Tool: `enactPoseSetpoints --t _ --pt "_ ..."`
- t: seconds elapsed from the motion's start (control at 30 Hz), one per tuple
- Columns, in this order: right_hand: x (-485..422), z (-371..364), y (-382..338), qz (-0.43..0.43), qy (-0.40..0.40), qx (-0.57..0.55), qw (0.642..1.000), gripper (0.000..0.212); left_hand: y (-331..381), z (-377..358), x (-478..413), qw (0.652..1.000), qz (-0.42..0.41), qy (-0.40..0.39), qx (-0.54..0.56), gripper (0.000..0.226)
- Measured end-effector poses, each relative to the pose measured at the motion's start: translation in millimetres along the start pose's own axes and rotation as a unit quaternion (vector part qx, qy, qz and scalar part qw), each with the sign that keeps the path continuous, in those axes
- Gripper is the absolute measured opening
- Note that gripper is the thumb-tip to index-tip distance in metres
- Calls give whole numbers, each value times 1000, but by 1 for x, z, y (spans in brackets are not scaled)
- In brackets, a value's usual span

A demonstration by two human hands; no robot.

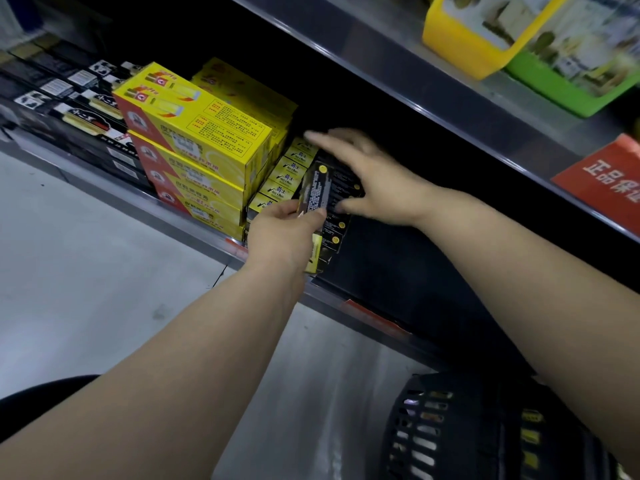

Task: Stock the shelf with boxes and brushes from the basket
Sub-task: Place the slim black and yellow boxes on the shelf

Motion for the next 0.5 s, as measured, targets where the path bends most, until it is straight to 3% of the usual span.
enactPoseSetpoints --t 0.13,0.23,0.3,0.4,0.5 --pt "21 5 -19 49 -2 34 998 40 11 -5 3 992 -83 -31 -86 50" --pt "30 12 2 -18 17 -28 999 35 18 4 4 981 -133 35 -137 64" --pt "30 23 24 -65 97 -33 993 34 13 10 1 986 -99 57 -124 70" --pt "24 34 59 -167 191 -32 967 38 4 5 -1 992 -50 21 -117 62" --pt "3 32 77 -194 210 -55 957 36 2 -3 1 986 -65 -10 -154 55"
Point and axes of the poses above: each hand's wrist, its own x-axis away from the middle knuckle, its own z-axis out of the back of the hand, y = z × x, the point moved 7 cm from there along -x, towards the middle knuckle, and after that the axes turned 14 degrees about -x, right-handed, at the moved point
